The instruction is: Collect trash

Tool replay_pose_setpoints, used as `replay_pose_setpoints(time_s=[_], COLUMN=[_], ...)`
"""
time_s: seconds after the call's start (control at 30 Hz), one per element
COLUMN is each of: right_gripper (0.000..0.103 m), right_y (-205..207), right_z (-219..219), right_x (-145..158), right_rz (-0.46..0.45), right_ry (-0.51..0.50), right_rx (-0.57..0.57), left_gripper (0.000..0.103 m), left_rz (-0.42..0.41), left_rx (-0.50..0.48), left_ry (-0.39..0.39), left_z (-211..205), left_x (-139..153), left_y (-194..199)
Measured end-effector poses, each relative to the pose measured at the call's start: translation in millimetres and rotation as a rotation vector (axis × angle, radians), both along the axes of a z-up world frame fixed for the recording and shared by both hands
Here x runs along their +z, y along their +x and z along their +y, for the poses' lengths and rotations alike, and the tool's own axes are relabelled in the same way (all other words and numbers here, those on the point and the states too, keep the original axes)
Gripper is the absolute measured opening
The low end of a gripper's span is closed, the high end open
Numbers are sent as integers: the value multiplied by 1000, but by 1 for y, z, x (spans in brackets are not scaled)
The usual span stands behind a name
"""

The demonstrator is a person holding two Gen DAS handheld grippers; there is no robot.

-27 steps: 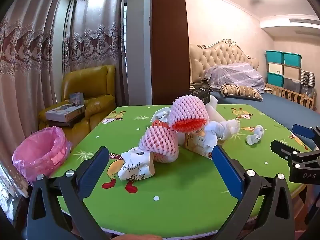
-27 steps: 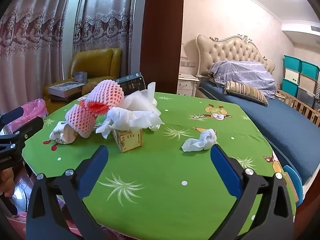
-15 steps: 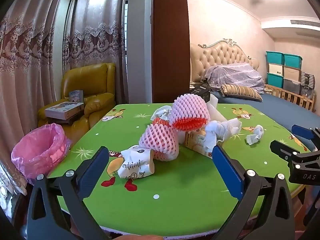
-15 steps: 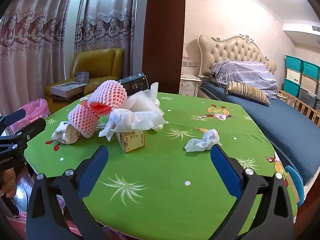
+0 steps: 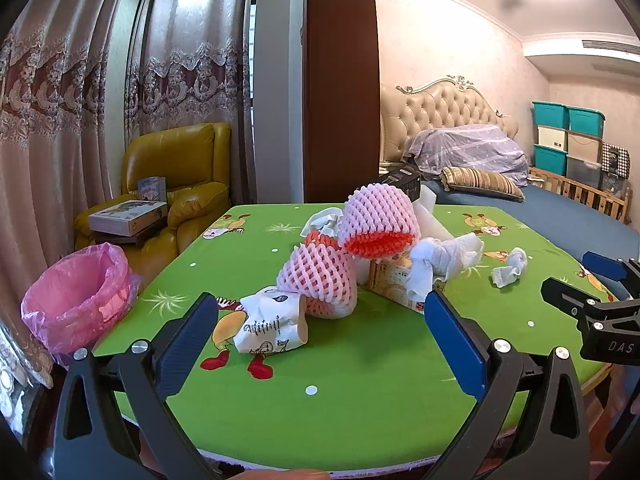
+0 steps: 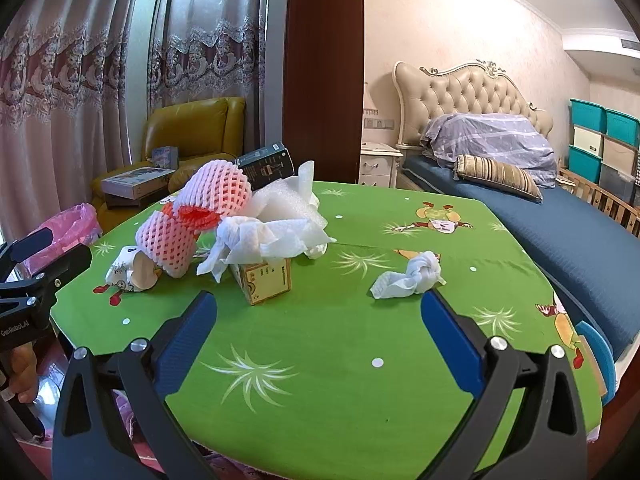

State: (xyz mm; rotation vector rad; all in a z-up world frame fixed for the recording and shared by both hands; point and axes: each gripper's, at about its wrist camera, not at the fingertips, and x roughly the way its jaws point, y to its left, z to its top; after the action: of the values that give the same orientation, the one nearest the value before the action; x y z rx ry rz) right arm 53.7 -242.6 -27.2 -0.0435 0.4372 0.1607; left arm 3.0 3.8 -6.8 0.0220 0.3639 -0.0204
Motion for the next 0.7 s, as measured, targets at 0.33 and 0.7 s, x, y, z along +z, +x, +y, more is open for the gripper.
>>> replay_pose_setpoints(time_s=[0.33, 0.7], right_gripper=[99, 99], right_y=[2, 1], right_z=[-1, -1], right_x=[-1, -1], right_rz=[5, 6], right_ry=[16, 20], right_rx=[-1, 0], left_gripper=[97, 97], left_rz=[1, 2], left_rx=[1, 0], left_ry=[-1, -2], left_z=[0, 1], left_x=[0, 0], left_y=[0, 1])
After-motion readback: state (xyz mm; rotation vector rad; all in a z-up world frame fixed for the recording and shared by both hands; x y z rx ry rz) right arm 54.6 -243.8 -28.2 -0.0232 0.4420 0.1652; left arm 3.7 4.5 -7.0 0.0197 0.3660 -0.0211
